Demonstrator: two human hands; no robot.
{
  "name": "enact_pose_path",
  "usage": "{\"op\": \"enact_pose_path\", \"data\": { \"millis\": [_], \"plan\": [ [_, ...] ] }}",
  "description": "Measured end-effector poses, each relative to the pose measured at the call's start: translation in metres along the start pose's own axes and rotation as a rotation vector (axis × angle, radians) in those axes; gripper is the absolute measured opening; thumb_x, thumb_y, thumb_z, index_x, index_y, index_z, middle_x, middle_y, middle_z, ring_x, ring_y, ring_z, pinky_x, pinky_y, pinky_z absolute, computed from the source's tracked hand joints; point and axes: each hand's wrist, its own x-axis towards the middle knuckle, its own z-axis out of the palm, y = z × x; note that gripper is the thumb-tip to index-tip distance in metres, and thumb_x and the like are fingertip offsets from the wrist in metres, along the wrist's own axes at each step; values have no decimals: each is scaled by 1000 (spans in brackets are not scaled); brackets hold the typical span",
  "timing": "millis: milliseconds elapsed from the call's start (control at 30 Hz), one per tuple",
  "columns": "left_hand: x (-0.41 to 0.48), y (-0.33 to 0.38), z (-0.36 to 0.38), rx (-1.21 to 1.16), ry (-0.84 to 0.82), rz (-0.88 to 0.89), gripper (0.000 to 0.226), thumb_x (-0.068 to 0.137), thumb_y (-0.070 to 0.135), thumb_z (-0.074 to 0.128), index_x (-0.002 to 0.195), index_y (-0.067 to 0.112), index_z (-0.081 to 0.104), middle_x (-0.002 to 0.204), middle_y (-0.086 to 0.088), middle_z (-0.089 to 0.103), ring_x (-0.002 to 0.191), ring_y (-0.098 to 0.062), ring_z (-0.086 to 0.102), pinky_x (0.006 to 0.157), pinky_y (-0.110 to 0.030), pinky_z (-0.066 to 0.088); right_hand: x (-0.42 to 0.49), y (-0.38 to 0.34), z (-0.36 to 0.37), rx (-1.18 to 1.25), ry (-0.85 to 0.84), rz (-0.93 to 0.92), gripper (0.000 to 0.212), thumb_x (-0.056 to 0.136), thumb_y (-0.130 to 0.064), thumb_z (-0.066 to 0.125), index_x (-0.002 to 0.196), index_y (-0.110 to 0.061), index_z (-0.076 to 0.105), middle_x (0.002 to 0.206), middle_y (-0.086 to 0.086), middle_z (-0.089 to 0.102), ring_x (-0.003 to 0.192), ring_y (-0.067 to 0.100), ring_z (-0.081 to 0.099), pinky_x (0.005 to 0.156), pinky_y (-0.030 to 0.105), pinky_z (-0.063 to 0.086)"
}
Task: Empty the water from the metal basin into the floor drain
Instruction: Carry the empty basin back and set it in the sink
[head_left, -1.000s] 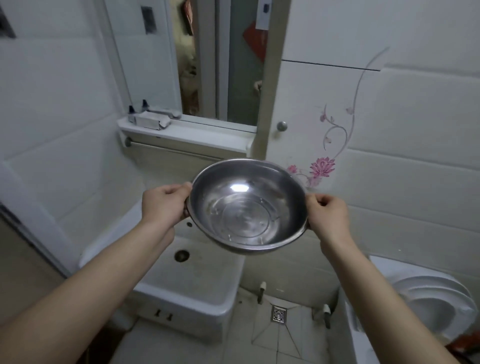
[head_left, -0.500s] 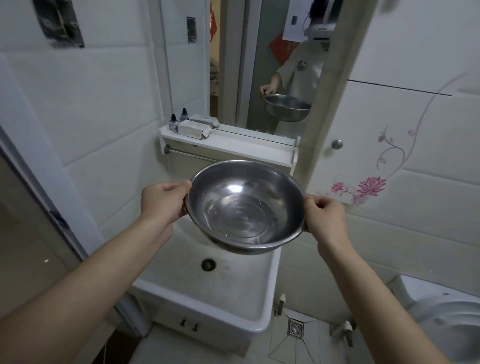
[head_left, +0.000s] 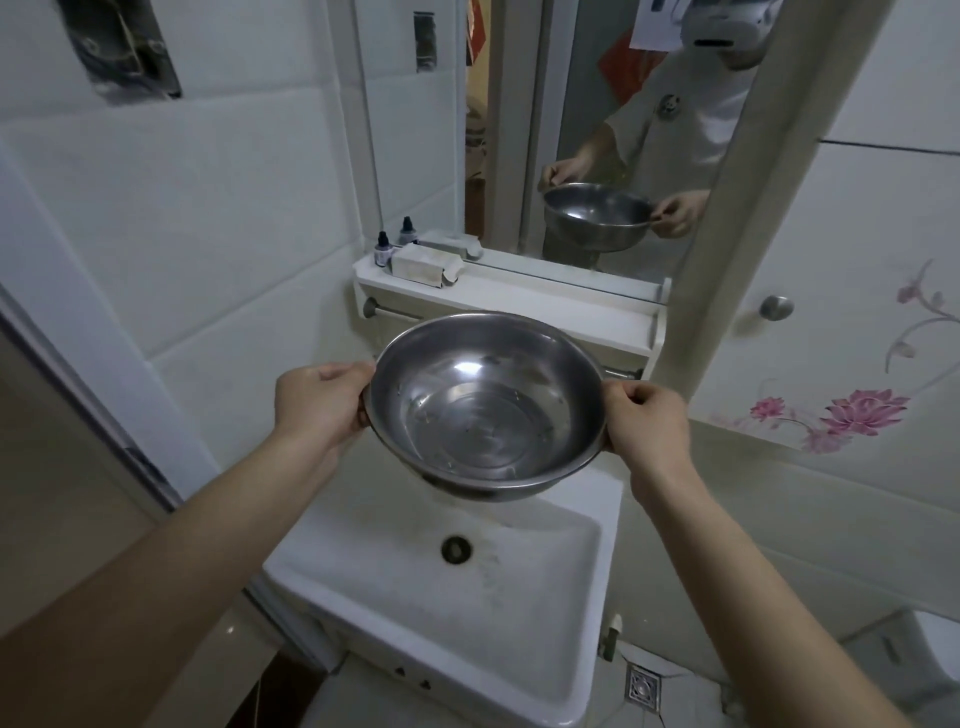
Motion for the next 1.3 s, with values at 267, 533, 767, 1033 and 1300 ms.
{"op": "enact_pose_path", "data": {
  "millis": [267, 533, 767, 1033, 1300],
  "plan": [
    [45, -6, -8, 10, 32, -10, 19, 89, 18, 75, 86, 0, 74, 71, -11, 66, 56, -18, 58, 47, -21, 56, 26, -5, 41, -10, -63, 20, 28, 93, -11, 51, 66, -6, 52, 64, 14, 40, 61, 23, 41, 58, 37, 61],
    [112, -25, -13, 42, -76, -36, 21, 86, 21, 78, 82, 1, 76, 71, -13, 66, 62, -20, 59, 61, -31, 56, 27, 4, 86, -45, 56, 69, 32, 93, -11, 53, 64, 2, 51, 61, 12, 40, 53, 19, 40, 46, 26, 52],
    [158, -44, -25, 90, -188, -71, 18, 82, 19, 77, 70, 6, 75, 65, -13, 63, 62, -21, 55, 63, -36, 52, 9, 18, 126, -68, 128, 190, 29, 91, -14, 53, 65, -2, 55, 59, 12, 46, 53, 21, 48, 60, 44, 62],
    [176, -72, -34, 126, -232, -118, 16, 82, 20, 78, 74, 5, 76, 51, 1, 62, 48, -14, 53, 47, -24, 52, -5, 43, 145, -103, 132, 314, 32, 92, -19, 52, 85, 6, 71, 67, 24, 63, 59, 26, 63, 63, 42, 65],
    [170, -105, -42, 207, -246, -132, 23, 82, 18, 76, 59, 17, 77, 53, -3, 61, 48, -15, 53, 43, -22, 49, -17, 67, 147, -176, 141, 366, 35, 87, -20, 50, 80, 14, 57, 69, 33, 55, 59, 27, 54, 70, 61, 60]
  ]
}}
